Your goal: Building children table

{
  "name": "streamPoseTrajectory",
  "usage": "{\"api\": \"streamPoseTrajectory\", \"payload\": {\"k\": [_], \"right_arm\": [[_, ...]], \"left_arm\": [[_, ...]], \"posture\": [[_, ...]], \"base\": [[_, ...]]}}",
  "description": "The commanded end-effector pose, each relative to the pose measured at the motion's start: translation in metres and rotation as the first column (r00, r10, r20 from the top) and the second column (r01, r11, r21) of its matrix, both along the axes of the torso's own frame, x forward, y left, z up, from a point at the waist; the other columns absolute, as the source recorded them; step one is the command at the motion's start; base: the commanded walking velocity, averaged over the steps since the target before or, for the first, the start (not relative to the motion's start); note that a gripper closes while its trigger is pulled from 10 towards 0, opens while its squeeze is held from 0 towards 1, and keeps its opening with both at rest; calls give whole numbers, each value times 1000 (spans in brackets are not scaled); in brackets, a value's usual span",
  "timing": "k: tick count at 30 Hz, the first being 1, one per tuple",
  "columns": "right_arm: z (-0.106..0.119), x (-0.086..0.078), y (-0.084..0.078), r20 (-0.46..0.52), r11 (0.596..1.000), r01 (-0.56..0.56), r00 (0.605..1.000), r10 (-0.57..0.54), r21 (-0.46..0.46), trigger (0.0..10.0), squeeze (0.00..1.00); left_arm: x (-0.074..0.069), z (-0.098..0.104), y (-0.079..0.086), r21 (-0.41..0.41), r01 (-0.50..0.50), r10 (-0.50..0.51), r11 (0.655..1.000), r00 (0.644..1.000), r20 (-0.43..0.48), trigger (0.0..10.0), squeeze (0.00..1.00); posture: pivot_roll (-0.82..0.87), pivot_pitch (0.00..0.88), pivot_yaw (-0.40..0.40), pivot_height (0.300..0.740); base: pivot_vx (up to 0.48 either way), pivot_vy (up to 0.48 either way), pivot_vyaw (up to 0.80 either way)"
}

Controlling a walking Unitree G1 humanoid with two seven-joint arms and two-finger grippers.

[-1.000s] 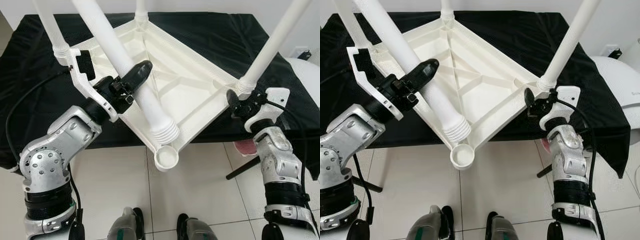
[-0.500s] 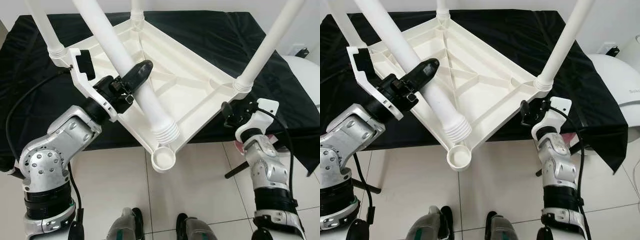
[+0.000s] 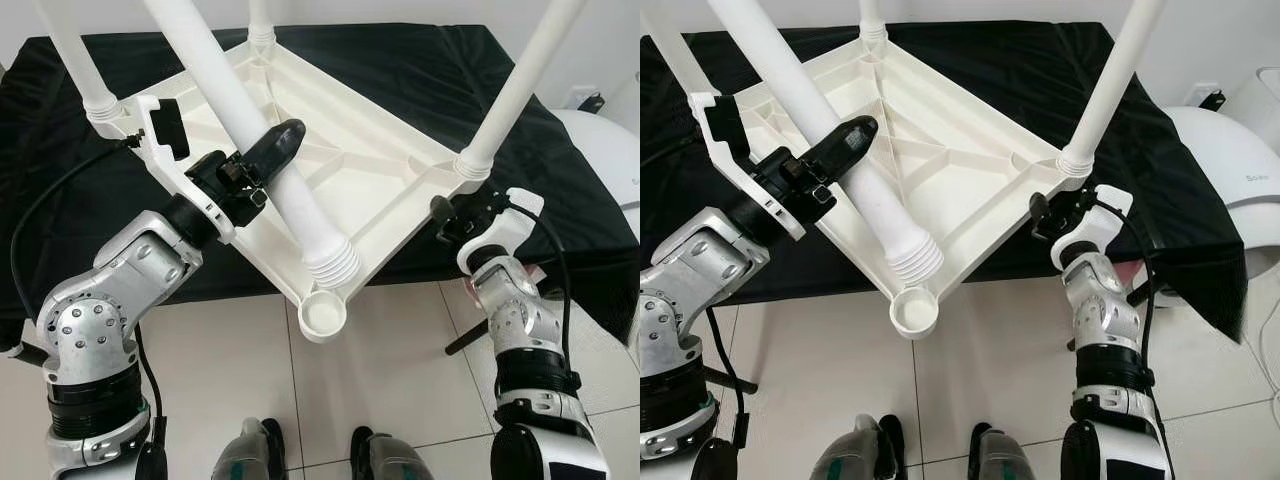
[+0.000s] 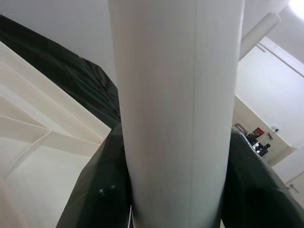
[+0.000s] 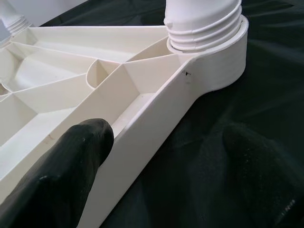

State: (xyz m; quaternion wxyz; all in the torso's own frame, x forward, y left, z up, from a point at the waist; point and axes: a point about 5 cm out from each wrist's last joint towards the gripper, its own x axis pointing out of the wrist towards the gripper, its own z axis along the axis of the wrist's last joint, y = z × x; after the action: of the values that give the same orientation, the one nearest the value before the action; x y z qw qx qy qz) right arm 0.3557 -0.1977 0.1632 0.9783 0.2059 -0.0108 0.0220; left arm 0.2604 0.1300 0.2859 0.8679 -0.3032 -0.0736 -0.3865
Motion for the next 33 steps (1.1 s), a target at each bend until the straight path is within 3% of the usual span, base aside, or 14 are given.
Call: {"api": "streamPoseTrajectory", "payload": {"k": [1, 6, 16, 28, 33], "right_arm": [[-12, 1, 10, -51, 999, -53, 997, 53, 0, 10000, 0], [-9, 10, 28, -60, 981, -195, 979, 194, -14, 10000, 0], [4, 29, 26, -44, 977, -208, 977, 206, -40, 10000, 0], [39, 51, 17, 19, 986, -156, 987, 158, -55, 10000, 0], [46, 55, 25, 42, 978, -199, 979, 202, -59, 10000, 0]], "left_arm": [[-5, 6, -2, -3, 17, -17, 1000, 999, 39, 10000, 0], [-5, 7, -4, -7, 13, -13, 1000, 999, 46, 10000, 0], [-6, 8, -6, -15, 9, -8, 1000, 999, 49, 10000, 0], [-7, 9, -5, -19, -1, 2, 1000, 999, 47, 10000, 0], [-7, 9, -4, -20, -6, 7, 1000, 999, 46, 10000, 0]], "posture": [[1, 187, -11, 740], [11, 171, -21, 740], [17, 167, -27, 740], [33, 178, -19, 740], [37, 183, -18, 740]], "base": [[0, 0, 0], [0, 0, 0], [0, 0, 0], [0, 0, 0], [0, 0, 0]]}}
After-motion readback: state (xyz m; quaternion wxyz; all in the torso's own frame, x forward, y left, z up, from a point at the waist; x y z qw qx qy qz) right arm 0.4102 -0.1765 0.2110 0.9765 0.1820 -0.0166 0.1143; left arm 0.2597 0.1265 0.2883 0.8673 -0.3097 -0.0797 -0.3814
